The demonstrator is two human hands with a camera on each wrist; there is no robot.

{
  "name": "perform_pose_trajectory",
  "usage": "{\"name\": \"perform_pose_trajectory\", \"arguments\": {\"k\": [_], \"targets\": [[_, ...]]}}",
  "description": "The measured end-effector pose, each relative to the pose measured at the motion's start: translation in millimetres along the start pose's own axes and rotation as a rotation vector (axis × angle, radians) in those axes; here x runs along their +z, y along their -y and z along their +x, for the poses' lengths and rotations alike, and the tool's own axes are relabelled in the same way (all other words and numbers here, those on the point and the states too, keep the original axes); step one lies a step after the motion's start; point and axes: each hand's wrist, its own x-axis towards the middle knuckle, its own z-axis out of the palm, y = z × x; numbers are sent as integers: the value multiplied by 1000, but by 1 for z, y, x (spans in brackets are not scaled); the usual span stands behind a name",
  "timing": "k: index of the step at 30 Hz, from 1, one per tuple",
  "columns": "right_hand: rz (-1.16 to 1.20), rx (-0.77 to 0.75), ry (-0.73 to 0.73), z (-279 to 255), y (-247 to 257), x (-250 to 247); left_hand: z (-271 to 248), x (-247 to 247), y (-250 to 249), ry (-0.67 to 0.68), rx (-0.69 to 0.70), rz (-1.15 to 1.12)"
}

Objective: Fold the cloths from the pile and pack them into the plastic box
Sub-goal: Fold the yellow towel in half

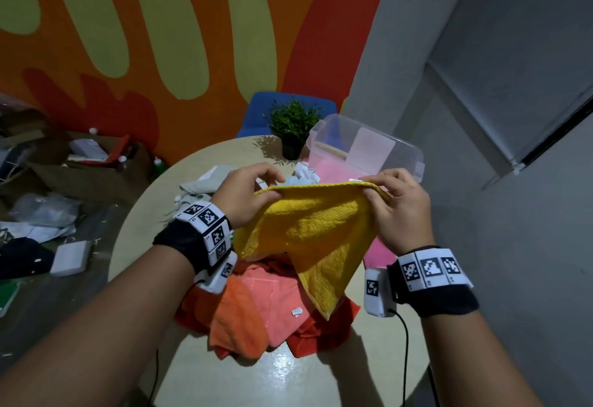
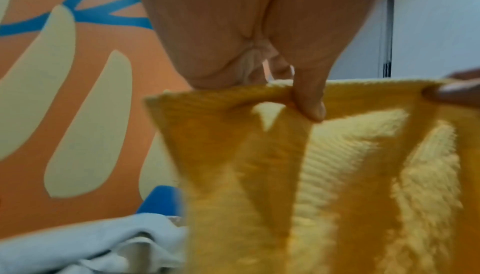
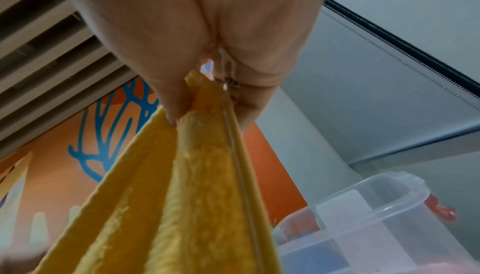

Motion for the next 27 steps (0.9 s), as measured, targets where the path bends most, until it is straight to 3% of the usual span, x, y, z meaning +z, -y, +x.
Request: {"name": "perform_pose_trajectory", "arguments": {"k": [2,4,7,14,20,27], "targets": [[66,19,-9,5,-2,-8,1,-7,6,98,-27,119],[141,66,-34,9,-3,-14,1,-12,13,62,-83,173],[181,112,-63,16,-6,-17,2,-21,12,-117,-127,79],[286,153,-180,37,-6,-38,17,-49,-22,-485,-63,-178],[279,138,-159,51,-3,-53,19,-58,-39,-492,32,-271],[382,141,-129,47,-2,-63,25,-72,-38,-563,8,-347]]}}
